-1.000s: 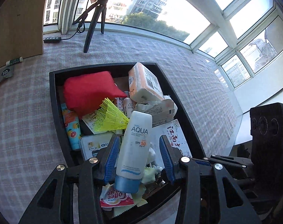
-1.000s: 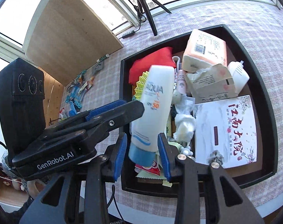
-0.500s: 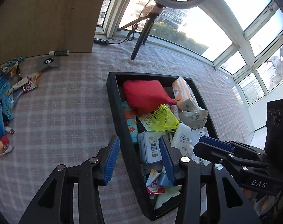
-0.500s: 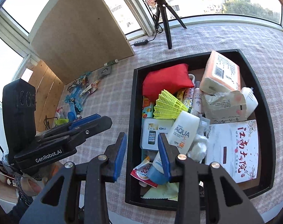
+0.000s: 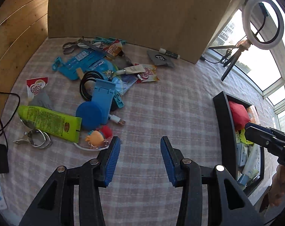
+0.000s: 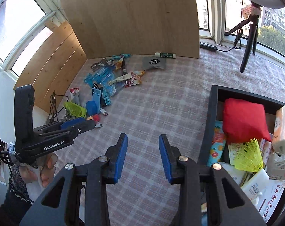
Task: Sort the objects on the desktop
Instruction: 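Reach the right tool to the blue phone stand and grasp it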
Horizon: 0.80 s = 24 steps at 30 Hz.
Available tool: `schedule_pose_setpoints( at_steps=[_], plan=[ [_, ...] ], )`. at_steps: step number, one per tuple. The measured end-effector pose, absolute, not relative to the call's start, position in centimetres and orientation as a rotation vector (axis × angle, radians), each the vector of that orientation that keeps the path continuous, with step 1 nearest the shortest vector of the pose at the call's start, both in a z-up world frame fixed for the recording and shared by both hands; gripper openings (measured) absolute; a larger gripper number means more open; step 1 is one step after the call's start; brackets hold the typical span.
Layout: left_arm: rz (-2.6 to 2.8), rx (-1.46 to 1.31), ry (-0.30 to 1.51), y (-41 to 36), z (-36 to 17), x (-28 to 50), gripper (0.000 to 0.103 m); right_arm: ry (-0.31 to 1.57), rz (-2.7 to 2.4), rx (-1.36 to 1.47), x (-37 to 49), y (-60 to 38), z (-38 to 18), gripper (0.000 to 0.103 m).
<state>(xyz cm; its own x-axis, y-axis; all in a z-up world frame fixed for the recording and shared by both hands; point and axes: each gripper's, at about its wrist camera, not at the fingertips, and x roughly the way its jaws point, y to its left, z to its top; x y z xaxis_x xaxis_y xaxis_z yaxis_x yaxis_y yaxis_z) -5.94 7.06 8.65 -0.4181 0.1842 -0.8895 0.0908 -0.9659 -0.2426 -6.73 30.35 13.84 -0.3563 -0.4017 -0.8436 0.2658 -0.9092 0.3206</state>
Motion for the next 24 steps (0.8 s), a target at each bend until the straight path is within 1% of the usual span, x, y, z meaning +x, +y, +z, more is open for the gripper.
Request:
schedule_pose_setpoints(
  at_steps=[2, 4, 5, 6, 8, 10, 14, 17, 20, 24],
  plan=[
    [2.592, -1.685, -0.378, 4.9, 8.1, -6.0, 0.044, -0.155, -2.272, 1.490, -8.2, 27.8, 13.6, 0.034],
    [2.598, -1.693, -0.356, 3.5, 7.5, -6.2, 0.050, -0.141, -2.239, 1.507, -9.6, 25.2, 13.2, 0.034],
    [2.603, -1.692, -0.352, 2.8, 7.3, -6.4, 0.051, -0.125, -2.217, 1.511, -10.2, 23.8, 13.0, 0.037],
    [2.604, -1.692, -0.343, 2.4, 7.1, -6.6, 0.053, -0.099, -2.206, 1.515, -10.9, 22.2, 12.8, 0.041],
    [2.594, -1.700, -0.317, 1.8, 6.5, -7.2, 0.056, -0.060, -2.191, 1.528, -12.1, 19.4, 12.4, 0.045],
    [2.586, -1.703, -0.284, 1.6, 6.1, -7.8, 0.059, -0.051, -2.156, 1.545, -13.3, 17.1, 11.7, 0.046],
    [2.571, -1.692, -0.219, 1.5, 5.5, -8.9, 0.061, -0.060, -2.104, 1.617, -15.6, 13.9, 9.9, 0.046],
    [2.553, -1.676, -0.188, 1.6, 4.9, -9.6, 0.064, -0.106, -2.058, 1.705, -17.2, 12.9, 8.2, 0.046],
    [2.538, -1.657, -0.189, 1.5, 4.3, -10.0, 0.067, -0.159, -2.043, 1.781, -18.3, 12.2, 6.8, 0.046],
    [2.527, -1.642, -0.233, 1.1, 3.6, -10.3, 0.068, -0.183, -2.040, 1.836, -19.2, 11.0, 5.7, 0.046]
  ],
)
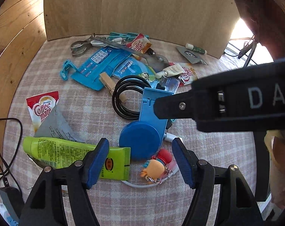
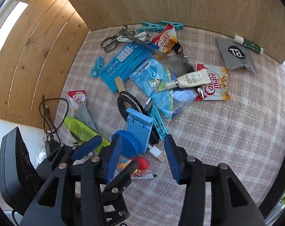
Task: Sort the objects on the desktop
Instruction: 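Reach the right tool to the blue phone stand and grasp it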
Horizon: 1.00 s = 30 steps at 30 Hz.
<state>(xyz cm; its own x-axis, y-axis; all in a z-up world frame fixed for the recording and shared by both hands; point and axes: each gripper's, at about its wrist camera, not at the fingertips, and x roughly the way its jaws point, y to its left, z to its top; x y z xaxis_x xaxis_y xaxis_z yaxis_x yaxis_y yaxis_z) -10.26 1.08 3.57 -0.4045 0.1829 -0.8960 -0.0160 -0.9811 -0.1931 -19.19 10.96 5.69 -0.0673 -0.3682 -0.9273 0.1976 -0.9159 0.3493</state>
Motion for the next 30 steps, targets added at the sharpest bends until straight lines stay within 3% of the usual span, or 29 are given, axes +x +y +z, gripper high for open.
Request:
schedule_pose_setpoints(
  at_steps=[20, 22, 25, 27, 30],
  plan=[
    [2.485, -1.531, -0.432, -0.9, 2.6, -11.0, 0.066, -0.199, -2.013, 1.905, -20.9, 8.4, 3.1, 0.046],
    [2.485, -1.529, -0.445, -1.1, 2.5, -11.0, 0.058, -0.175, -2.023, 1.900, -20.9, 8.1, 3.1, 0.044],
    [2.479, -1.542, -0.447, -1.2, 2.2, -11.0, 0.047, -0.163, -2.034, 1.905, -21.0, 8.2, 3.0, 0.030],
    [2.473, -1.543, -0.439, -1.1, 2.1, -10.9, 0.047, -0.181, -2.029, 1.901, -21.0, 8.6, 2.9, 0.023],
    [2.479, -1.534, -0.418, -0.9, 2.3, -10.7, 0.047, -0.193, -2.026, 1.887, -20.9, 9.0, 3.0, 0.020]
  ],
)
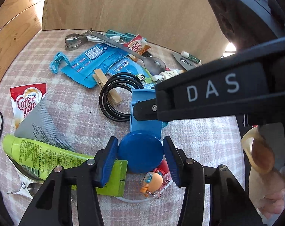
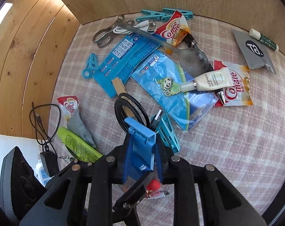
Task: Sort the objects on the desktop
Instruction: 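Reach the right tool to the blue phone stand and grasp it, then grasp the blue round lid with the left tool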
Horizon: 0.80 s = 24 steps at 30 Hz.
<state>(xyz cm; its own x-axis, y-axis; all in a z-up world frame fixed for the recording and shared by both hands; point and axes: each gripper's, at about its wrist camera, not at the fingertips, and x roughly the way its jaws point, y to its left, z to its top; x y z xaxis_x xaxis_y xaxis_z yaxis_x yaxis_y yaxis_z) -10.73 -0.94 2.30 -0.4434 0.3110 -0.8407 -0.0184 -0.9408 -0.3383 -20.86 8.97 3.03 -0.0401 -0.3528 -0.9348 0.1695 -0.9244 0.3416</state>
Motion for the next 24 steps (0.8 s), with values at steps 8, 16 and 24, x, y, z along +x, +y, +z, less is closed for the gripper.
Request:
schedule_pose_setpoints(
  at_steps=[8, 16, 24],
  plan=[
    [2.491, -1.512, -0.408, -1.1, 3.2, -10.0, 0.047, -0.237, -2.011, 1.841, -20.0, 10.3, 4.3, 0.008],
    [2.503, -1.478, -0.440, 0.6, 4.7, -8.8, 0.047, -0.252, -2.069, 1.761, -19.1, 12.4, 6.4, 0.005],
    [2.484, -1.412, -0.359, 4.2, 7.8, -8.1, 0.047, -0.308, -2.129, 1.684, -17.2, 18.7, 9.7, 0.005]
  ],
)
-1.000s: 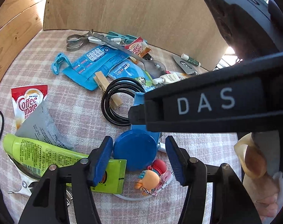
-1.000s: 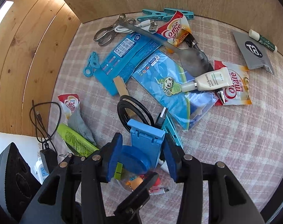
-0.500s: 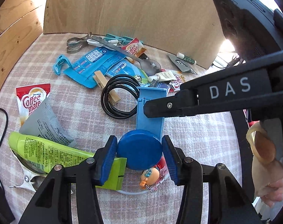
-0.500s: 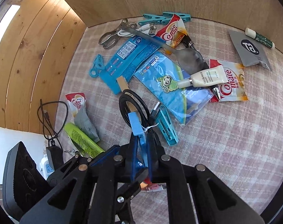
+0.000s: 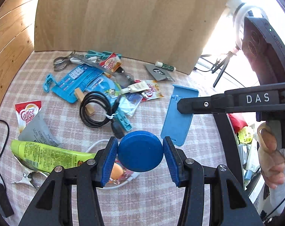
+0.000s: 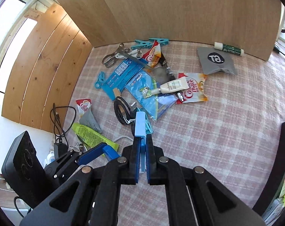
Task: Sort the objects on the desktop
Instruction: 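Grasp the blue round lid with the left tool, then carry the blue lid into the black tray while the right tool drops the stand there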
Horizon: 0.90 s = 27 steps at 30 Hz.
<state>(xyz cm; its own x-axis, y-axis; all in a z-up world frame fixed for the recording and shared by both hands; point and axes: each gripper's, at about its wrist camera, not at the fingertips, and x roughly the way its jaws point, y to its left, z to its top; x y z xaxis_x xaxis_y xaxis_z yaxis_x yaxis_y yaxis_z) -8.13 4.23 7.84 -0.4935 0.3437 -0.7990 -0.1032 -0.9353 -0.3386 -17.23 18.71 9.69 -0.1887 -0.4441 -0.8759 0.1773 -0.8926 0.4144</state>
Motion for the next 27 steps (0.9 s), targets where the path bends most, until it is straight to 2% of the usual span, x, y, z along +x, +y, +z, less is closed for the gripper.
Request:
schedule_pose_setpoints(
  at_steps=[7, 17, 27],
  plan=[
    [2.368, -1.333, -0.256, 11.5, 10.4, -8.2, 0.047, -0.429, -2.253, 1.674, -13.8, 30.0, 11.9, 0.005],
    [2.044, -1.257, -0.071, 28.3, 12.1, -5.0, 0.047, -0.603, -2.519, 1.699, -4.7, 47.2, 15.2, 0.005],
    [1.797, -1.231, 0.130, 38.7, 11.9, 0.7, 0.047, -0.747, -2.712, 1.813, 2.9, 59.0, 14.5, 0.005]
  ],
)
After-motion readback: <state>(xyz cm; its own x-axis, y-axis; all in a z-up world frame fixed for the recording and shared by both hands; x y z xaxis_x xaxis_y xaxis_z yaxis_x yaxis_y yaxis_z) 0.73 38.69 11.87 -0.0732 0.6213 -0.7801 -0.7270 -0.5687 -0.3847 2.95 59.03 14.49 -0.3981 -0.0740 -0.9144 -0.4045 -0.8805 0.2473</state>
